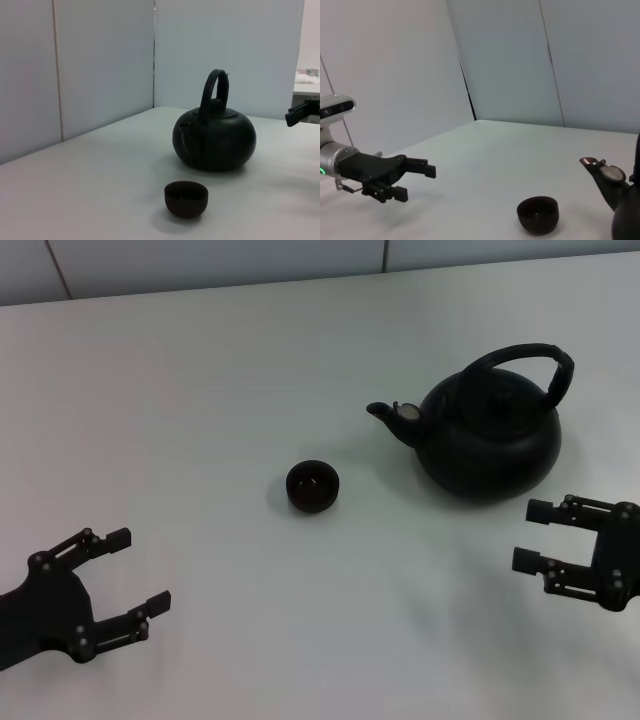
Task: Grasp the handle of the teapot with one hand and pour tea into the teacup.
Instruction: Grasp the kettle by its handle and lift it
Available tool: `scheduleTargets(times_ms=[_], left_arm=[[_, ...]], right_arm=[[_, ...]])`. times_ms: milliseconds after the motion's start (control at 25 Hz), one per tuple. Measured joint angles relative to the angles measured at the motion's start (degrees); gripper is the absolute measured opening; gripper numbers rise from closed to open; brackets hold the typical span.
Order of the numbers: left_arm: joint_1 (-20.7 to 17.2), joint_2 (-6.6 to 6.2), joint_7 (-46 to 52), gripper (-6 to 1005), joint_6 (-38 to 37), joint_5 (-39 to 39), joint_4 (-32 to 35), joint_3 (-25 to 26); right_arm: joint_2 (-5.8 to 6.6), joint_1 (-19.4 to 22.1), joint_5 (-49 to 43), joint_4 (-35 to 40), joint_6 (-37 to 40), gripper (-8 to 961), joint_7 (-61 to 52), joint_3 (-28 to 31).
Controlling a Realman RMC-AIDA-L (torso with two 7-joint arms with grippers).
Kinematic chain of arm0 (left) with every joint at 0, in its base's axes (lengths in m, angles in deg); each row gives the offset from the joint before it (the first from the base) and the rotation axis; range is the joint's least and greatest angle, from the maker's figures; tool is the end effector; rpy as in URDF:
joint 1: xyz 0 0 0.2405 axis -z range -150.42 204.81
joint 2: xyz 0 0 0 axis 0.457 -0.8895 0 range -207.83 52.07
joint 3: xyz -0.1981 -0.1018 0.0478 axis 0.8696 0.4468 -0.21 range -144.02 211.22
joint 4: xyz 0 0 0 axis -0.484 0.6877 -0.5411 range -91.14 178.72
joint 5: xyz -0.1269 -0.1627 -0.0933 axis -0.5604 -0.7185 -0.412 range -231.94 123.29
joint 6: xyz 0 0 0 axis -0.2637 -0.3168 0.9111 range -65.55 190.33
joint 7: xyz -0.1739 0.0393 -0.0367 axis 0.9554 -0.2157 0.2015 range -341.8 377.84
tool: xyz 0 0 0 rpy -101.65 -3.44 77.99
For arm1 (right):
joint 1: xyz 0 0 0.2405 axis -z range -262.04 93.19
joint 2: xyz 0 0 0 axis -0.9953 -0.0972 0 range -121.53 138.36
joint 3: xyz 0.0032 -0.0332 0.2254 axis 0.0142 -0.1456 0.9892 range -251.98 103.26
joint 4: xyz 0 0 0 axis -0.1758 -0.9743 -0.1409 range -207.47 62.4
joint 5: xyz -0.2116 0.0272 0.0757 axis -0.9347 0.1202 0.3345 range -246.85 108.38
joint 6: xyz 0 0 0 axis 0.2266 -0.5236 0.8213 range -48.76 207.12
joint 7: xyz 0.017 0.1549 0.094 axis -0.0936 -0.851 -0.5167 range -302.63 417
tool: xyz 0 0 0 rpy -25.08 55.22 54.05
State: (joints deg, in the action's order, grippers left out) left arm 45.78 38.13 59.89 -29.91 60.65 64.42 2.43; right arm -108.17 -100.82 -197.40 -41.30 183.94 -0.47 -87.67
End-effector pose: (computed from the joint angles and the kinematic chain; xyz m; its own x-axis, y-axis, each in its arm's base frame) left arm -0.3124 0.2567 -0.0338 0.8426 0.1191 0.5252 0.3304 -0.8844 -0.3296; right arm 0.3244 0.2358 0.0162 0.7364 -0.2936 -0.6095 -0.5209 -0.8209 -0.2339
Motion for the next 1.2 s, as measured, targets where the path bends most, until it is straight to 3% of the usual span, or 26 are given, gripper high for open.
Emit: scheduleTargets(times_ms=[280,400,440,560,640,760,920,1200], left_arm=[[-0.25,0.34,0.31,863,-0.05,0.00,-0.34,0.10],[-0.30,0.40,0.38,864,-0.27,-0.01,-0.49,0.10],[-0.30,0.40,0.38,864,-0.27,-0.01,-0.49,0.10],[-0.67,0.43,0.89,864,-1.05,-0.09,-0.55,0.27],[-0.84,0.42,0.96,864,-1.28,-0.18,-0.54,0.27],[-0.96,0.38,0.97,864,-1.59,-0.22,-0.54,0.27],[-1.42,0.39,0.80,863,-1.99,-0.32,-0.49,0.24],[-1.81,0.68,0.47,863,-2.02,-0.54,-0.30,0.30]], right_arm=[[-2.50,1.86,4.07,-4.10,-0.24,666,10.42,6.32],[-2.61,3.30,7.40,-11.85,-1.55,666,18.19,11.79],[-2.60,4.75,9.77,-18.07,-2.65,666,25.45,16.49],[-2.68,6.03,11.31,-23.08,-3.93,666,31.63,20.57],[-2.93,7.83,13.29,-32.11,-8.42,666,41.01,27.46],[-2.99,8.48,13.91,-37.39,-12.67,666,47.00,30.99],[-3.02,8.30,14.85,-42.23,-17.72,667,52.75,33.59],[-3.00,7.11,17.19,-43.37,-20.90,667,53.16,34.51]])
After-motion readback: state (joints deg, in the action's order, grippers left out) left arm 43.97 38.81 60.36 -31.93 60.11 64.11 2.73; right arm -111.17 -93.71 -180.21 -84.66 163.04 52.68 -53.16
